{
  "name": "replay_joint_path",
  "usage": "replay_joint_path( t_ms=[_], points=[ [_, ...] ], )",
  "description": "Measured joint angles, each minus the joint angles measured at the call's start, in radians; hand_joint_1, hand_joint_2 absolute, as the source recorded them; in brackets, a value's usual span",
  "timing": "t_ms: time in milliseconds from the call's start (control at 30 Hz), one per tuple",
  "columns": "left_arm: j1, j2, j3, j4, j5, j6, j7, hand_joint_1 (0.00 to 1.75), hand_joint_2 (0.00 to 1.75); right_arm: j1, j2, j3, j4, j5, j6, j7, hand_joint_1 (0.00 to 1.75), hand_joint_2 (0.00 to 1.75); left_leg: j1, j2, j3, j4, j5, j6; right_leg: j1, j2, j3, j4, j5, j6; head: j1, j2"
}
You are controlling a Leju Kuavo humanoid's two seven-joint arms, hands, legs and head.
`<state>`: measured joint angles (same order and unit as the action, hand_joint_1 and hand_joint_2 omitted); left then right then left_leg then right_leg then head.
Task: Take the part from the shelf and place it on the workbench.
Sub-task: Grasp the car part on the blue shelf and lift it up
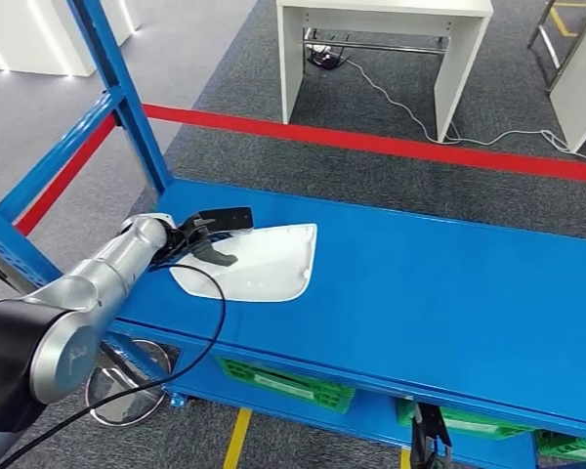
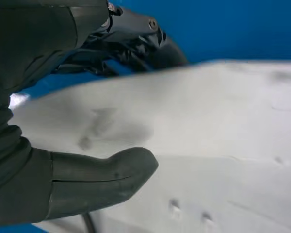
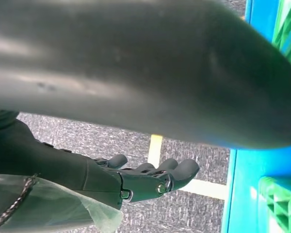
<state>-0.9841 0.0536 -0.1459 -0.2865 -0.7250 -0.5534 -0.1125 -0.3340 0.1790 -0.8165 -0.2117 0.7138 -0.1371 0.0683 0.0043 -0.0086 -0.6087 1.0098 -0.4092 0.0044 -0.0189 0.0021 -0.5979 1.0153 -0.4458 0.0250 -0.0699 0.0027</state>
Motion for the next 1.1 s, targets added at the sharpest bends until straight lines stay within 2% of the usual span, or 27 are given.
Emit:
replay_joint_path(
  t_ms=[67, 100, 167, 233, 267, 300, 333, 400, 433, 467, 567, 633, 667, 733, 767, 800, 833, 900, 933, 967, 1000, 1100],
  points=[
    [0.003, 0.001, 0.003, 0.0, 0.002, -0.002, 0.001, 1.75, 1.75, 0.0, 0.001, -0.001, 0.0, 0.0, -0.002, 0.0, 0.0, 0.0, 0.004, 0.0, -0.001, 0.002, -0.001, -0.011, 0.0, 0.001, -0.003, 0.0, 0.005, -0.014, -0.002, 0.0],
    [0.004, 0.001, 0.005, 0.0, 0.002, -0.004, 0.002, 1.75, 1.75, -0.001, 0.001, -0.001, 0.0, 0.0, -0.002, 0.0, 0.0, 0.0, 0.005, 0.001, -0.007, 0.016, -0.012, -0.016, -0.001, 0.001, -0.003, -0.001, 0.007, -0.021, -0.003, 0.0],
    [0.01, 0.002, 0.008, 0.001, 0.002, -0.011, 0.002, 1.75, 1.75, -0.002, 0.001, -0.002, 0.0, 0.001, -0.002, 0.0, 0.0, 0.0, 0.006, 0.003, -0.045, 0.104, -0.064, -0.024, -0.002, 0.0, -0.004, -0.003, 0.008, -0.03, -0.005, 0.0],
    [0.02, 0.004, 0.009, 0.002, 0.003, -0.018, 0.003, 1.75, 1.75, -0.002, 0.001, -0.002, 0.0, 0.003, -0.002, 0.0, 0.0, 0.0, 0.006, 0.004, -0.106, 0.239, -0.122, -0.027, 0.0, 0.001, -0.005, -0.002, 0.007, -0.035, -0.006, 0.0],
    [0.024, 0.005, 0.01, 0.002, 0.003, -0.02, 0.003, 1.75, 1.75, -0.001, 0.001, -0.003, 0.0, 0.004, -0.001, 0.0, 0.0, 0.0, 0.006, 0.003, -0.127, 0.282, -0.131, -0.027, 0.002, 0.001, -0.005, -0.002, 0.007, -0.035, -0.006, 0.0],
    [0.027, 0.006, 0.01, 0.002, 0.004, -0.023, 0.003, 1.75, 1.75, -0.001, 0.001, -0.003, 0.0, 0.006, -0.001, 0.0, 0.0, 0.0, 0.006, 0.003, -0.131, 0.289, -0.121, -0.025, 0.003, 0.001, -0.005, -0.002, 0.007, -0.036, -0.006, 0.0],
    [0.027, 0.007, 0.01, 0.003, 0.004, -0.025, 0.003, 1.75, 1.75, -0.001, 0.001, -0.003, 0.0, 0.008, 0.0, 0.0, 0.0, 0.0, 0.005, 0.003, -0.117, 0.256, -0.093, -0.02, 0.005, 0.001, -0.004, -0.002, 0.006, -0.036, -0.006, 0.0],
    [0.024, 0.008, 0.011, 0.003, 0.005, -0.029, 0.003, 1.75, 1.75, -0.003, 0.002, -0.003, 0.0, 0.01, 0.001, 0.0, 0.0, 0.0, 0.002, 0.003, -0.058, 0.126, -0.025, -0.006, 0.008, 0.001, -0.002, -0.001, 0.005, -0.034, -0.005, 0.0],
    [0.022, 0.009, 0.011, 0.003, 0.005, -0.029, 0.003, 1.75, 1.75, -0.004, 0.003, -0.003, 0.0, 0.011, 0.001, -0.001, 0.0, 0.0, -0.001, 0.004, -0.031, 0.065, -0.005, 0.002, 0.01, 0.001, -0.003, 0.0, 0.004, -0.032, -0.005, 0.0],
    [0.02, 0.01, 0.011, 0.003, 0.006, -0.03, 0.003, 1.75, 1.75, -0.005, 0.004, -0.003, 0.0, 0.012, 0.001, -0.001, 0.0, 0.0, -0.004, 0.004, -0.015, 0.028, 0.002, 0.007, 0.012, 0.001, -0.005, 0.0, 0.004, -0.028, -0.005, 0.0],
    [0.016, 0.012, 0.013, 0.003, 0.007, -0.03, 0.003, 1.75, 1.75, -0.007, 0.004, -0.004, 0.001, 0.013, 0.0, -0.001, 0.0, 0.0, -0.005, 0.004, -0.005, 0.002, -0.001, 0.015, 0.01, -0.001, -0.011, 0.0, 0.003, -0.012, -0.005, 0.0],
    [0.014, 0.012, 0.013, 0.003, 0.007, -0.03, 0.001, 1.75, 1.75, -0.011, 0.004, -0.004, 0.0, 0.014, -0.002, -0.002, 0.0, 0.0, 0.0, 0.005, 0.002, -0.01, 0.004, 0.022, 0.009, -0.001, -0.028, 0.032, -0.02, -0.002, -0.001, 0.0],
    [0.014, 0.012, 0.014, 0.003, 0.007, -0.031, -0.001, 1.75, 1.75, -0.012, 0.004, -0.004, 0.0, 0.014, -0.002, -0.002, 0.0, 0.0, 0.003, 0.006, 0.005, -0.014, 0.006, 0.025, 0.008, -0.001, -0.051, 0.076, -0.044, 0.002, 0.001, 0.0],
    [0.016, 0.011, 0.014, 0.003, 0.008, -0.033, -0.01, 1.75, 1.75, -0.01, 0.004, -0.005, 0.0, 0.014, -0.003, -0.003, 0.0, 0.0, 0.003, 0.006, 0.003, -0.014, 0.006, 0.028, 0.006, -0.002, -0.113, 0.201, -0.096, 0.009, 0.004, 0.0],
    [0.017, 0.011, 0.014, 0.003, 0.009, -0.034, -0.014, 1.75, 1.75, -0.008, 0.004, -0.005, 0.0, 0.014, -0.003, -0.003, 0.0, 0.0, 0.002, 0.006, 0.003, -0.014, 0.005, 0.028, 0.005, -0.002, -0.138, 0.247, -0.107, 0.012, 0.004, 0.0],
    [0.019, 0.01, 0.014, 0.003, 0.01, -0.034, -0.019, 1.75, 1.75, -0.007, 0.004, -0.006, 0.0, 0.014, -0.003, -0.003, 0.0, 0.0, 0.003, 0.005, 0.003, -0.014, 0.005, 0.028, 0.005, -0.002, -0.149, 0.262, -0.1, 0.014, 0.005, 0.0],
    [0.02, 0.01, 0.014, 0.003, 0.012, -0.033, -0.025, 1.75, 1.75, -0.006, 0.004, -0.007, 0.0, 0.014, -0.004, -0.005, 0.0, 0.0, 0.003, 0.004, 0.003, -0.013, 0.005, 0.027, 0.004, -0.002, -0.141, 0.239, -0.077, 0.015, 0.005, 0.0],
    [0.021, 0.009, 0.015, 0.003, 0.019, -0.024, -0.035, 1.75, 1.75, -0.008, 0.003, -0.008, 0.0, 0.014, -0.006, -0.01, 0.0, 0.0, 0.003, 0.004, 0.003, -0.01, 0.002, 0.022, 0.002, -0.004, -0.084, 0.114, -0.014, 0.014, 0.005, 0.0],
    [0.021, 0.008, 0.016, 0.003, 0.023, -0.018, -0.044, 1.75, 1.75, -0.01, 0.003, -0.008, 0.0, 0.013, -0.007, -0.013, 0.0, 0.0, 0.001, 0.004, 0.001, -0.006, 0.0, 0.017, 0.002, -0.003, -0.054, 0.055, 0.006, 0.011, 0.005, 0.0],
    [0.023, 0.006, 0.017, 0.003, 0.03, -0.009, -0.057, 1.75, 1.75, -0.011, 0.003, -0.008, 0.0, 0.011, -0.008, -0.016, 0.0, 0.0, 0.0, 0.003, -0.002, -0.003, -0.001, 0.012, 0.002, -0.002, -0.035, 0.018, 0.015, 0.006, 0.005, 0.0],
    [0.025, 0.003, 0.018, 0.003, 0.04, 0.003, -0.078, 1.75, 1.75, -0.01, 0.004, -0.009, 0.0, 0.009, -0.008, -0.018, 0.0, 0.0, -0.002, 0.003, -0.005, 0.0, -0.001, 0.006, 0.004, 0.0, -0.027, 0.004, 0.013, 0.0, 0.004, 0.0],
    [0.045, -0.014, 0.034, -0.006, 0.081, 0.086, -0.201, 1.75, 1.75, -0.007, 0.004, -0.016, 0.0, -0.003, -0.013, -0.023, 0.0, 0.0, 0.0, 0.004, -0.012, 0.01, -0.009, -0.007, 0.005, 0.004, -0.025, 0.003, 0.014, -0.02, 0.003, 0.0]
  ],
)
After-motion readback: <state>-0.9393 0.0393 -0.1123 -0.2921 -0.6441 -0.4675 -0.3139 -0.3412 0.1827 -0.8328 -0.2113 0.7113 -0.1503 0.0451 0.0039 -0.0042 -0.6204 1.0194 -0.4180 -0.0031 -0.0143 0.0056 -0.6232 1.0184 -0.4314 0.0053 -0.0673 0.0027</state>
